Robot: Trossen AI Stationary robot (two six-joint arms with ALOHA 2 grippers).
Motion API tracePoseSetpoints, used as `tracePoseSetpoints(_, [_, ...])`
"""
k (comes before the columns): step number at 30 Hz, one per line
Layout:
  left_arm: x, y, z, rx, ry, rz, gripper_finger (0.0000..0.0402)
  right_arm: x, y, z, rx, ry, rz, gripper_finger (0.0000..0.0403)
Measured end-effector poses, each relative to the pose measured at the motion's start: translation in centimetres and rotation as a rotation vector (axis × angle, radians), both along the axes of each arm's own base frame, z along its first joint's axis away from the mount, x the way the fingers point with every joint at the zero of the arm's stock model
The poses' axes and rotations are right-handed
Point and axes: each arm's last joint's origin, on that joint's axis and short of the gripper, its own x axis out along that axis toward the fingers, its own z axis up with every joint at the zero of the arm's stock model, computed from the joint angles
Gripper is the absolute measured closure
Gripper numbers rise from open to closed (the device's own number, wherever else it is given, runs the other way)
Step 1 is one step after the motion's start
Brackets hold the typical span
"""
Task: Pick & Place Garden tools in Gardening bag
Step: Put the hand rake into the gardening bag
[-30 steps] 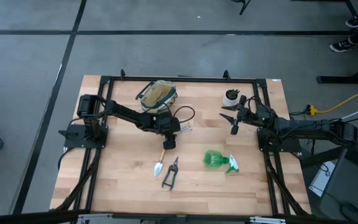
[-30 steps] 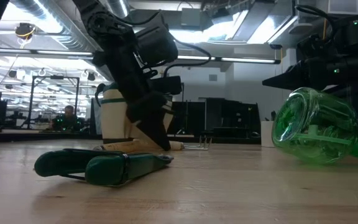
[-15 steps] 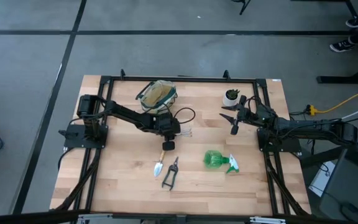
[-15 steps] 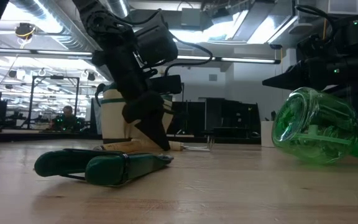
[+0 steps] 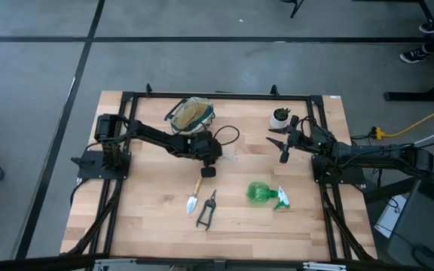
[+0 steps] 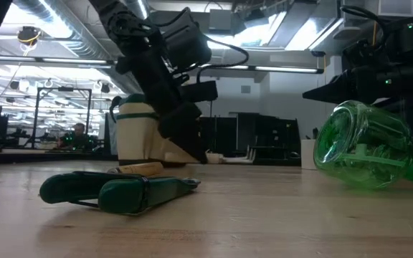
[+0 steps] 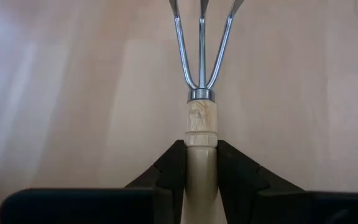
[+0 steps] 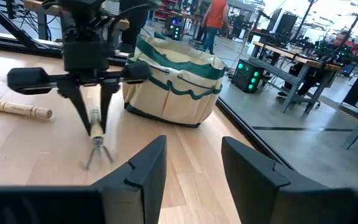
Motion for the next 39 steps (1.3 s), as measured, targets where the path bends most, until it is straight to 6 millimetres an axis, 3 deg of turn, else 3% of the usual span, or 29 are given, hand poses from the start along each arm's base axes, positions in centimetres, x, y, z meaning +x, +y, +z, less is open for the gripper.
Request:
tracePoseSetpoints(8, [1.4,1.4,2.0,0.006,-0.077,0.033,0.0335,0.0,0.0,0.0,0.0,-0.001,0.0,0.0245])
tracePoseSetpoints(18, [3.1,0.4,5.5,0.065,-0.178,-0.031,0.0335,0.0,0.0,0.0,0.0,0.0,-0.001,0.0245])
tracePoseSetpoints(32, [-0.6,0.3,14.7,0.224,-0.418,0.154,0.0334,0.0,0.0,-0.1,0.003,0.008,-0.001,0.0245])
tracePoseSetpoints(39, [-2.7,0.5,17.8,0.296,-0.496,0.275,0.0334,0.0,0.0,-0.2,0.007,0.021,-0.001,0.0245])
